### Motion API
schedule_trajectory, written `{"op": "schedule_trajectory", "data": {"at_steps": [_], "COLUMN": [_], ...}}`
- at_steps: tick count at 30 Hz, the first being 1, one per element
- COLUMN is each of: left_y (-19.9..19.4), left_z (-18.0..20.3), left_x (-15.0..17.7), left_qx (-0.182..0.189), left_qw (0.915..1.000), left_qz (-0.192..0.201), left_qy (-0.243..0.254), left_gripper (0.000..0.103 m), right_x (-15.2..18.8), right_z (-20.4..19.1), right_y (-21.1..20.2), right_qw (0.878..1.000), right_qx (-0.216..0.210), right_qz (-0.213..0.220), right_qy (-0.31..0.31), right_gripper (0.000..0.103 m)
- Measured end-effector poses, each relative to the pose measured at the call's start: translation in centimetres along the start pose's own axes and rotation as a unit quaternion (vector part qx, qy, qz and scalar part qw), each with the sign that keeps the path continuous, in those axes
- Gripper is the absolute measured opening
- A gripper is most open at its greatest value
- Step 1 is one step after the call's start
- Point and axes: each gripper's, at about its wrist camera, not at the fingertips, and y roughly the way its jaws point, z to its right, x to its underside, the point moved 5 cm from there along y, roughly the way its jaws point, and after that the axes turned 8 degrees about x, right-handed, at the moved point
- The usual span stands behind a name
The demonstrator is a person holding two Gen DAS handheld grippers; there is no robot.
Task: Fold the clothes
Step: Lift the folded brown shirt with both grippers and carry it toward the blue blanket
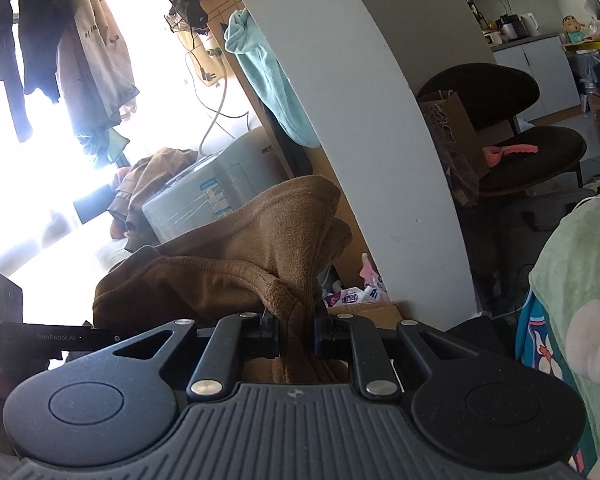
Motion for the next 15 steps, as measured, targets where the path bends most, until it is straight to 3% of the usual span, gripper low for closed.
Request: {"op": "schedule_trajectory", "data": {"at_steps": [9, 15], "left_y": [4.0, 8.0], "left_z": [-1.0, -2.8], "left_x": [-0.8, -0.6], "left_qx": [0.019, 0.062], "left_qw": [0.9995, 0.997], "left_qz": [-0.023, -0.038], "left_qy": [0.012, 0.028], "left_gripper": [0.007, 0.007], "right_x": [0.8, 1.5], "right_z": [1.1, 1.6], "right_y": [2.3, 5.5], "right_qw": [0.998, 0.991], "right_qx": [0.06, 0.127], "right_qz": [0.021, 0.029], "right_qy": [-0.004, -0.031], "right_gripper": [0.014, 0.014]}}
